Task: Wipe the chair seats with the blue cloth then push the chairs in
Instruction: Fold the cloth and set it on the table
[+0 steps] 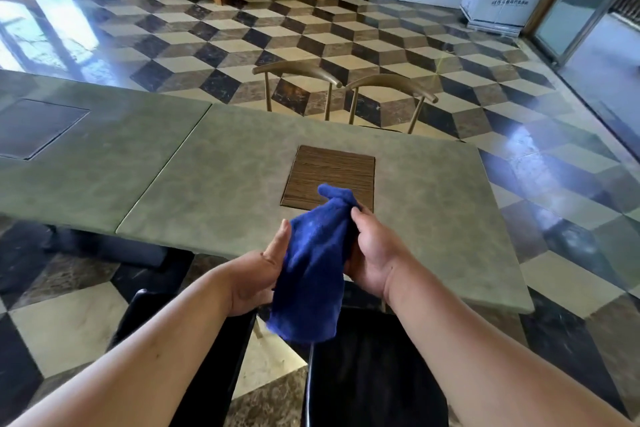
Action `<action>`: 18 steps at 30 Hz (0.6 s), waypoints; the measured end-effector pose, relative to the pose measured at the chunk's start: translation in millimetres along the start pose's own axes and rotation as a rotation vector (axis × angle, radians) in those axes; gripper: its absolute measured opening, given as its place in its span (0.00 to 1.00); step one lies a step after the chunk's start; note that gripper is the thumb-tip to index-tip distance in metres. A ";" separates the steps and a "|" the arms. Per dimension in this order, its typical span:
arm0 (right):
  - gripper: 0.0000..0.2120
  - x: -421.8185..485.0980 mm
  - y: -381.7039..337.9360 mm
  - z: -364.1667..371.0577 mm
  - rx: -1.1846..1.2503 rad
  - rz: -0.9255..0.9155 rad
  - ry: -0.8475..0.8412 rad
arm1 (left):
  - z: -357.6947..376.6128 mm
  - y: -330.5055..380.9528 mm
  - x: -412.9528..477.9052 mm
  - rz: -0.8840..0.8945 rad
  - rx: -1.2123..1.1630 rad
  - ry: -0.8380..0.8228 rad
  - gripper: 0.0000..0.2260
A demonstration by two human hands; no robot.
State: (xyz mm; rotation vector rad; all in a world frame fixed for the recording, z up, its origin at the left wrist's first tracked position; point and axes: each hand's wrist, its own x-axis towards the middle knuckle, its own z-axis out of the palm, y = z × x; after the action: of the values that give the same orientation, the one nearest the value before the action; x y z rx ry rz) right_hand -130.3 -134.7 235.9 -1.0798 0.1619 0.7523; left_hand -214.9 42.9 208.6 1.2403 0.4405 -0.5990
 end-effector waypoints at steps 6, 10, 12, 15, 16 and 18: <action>0.39 -0.8 -0.4 -15.0 -0.187 0.110 0.029 | 5.1 14.0 11.7 0.183 -0.018 0.227 0.14; 0.41 -2.1 -0.9 -25.1 -0.618 0.042 0.139 | -9.4 13.8 15.5 0.165 -0.004 0.228 0.09; 0.39 1.0 -4.6 -31.0 -0.716 -0.067 0.225 | -14.6 11.6 17.7 0.177 0.050 0.283 0.09; 0.35 4.1 -9.6 -37.8 -0.757 -0.197 0.242 | -14.5 13.5 19.7 0.230 0.145 0.427 0.17; 0.33 4.8 -9.5 -39.9 -0.823 -0.238 0.238 | -14.7 14.9 20.2 0.255 0.193 0.470 0.22; 0.25 6.4 -8.8 -42.6 -1.007 -0.311 0.234 | -15.0 19.8 19.1 0.317 0.405 0.550 0.28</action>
State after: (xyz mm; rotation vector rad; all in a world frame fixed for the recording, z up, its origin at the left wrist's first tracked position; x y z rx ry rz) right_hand -110.2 -169.7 218.6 -2.0934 -0.2176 0.3979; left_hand -187.4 57.9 207.4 1.8301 0.5786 -0.0618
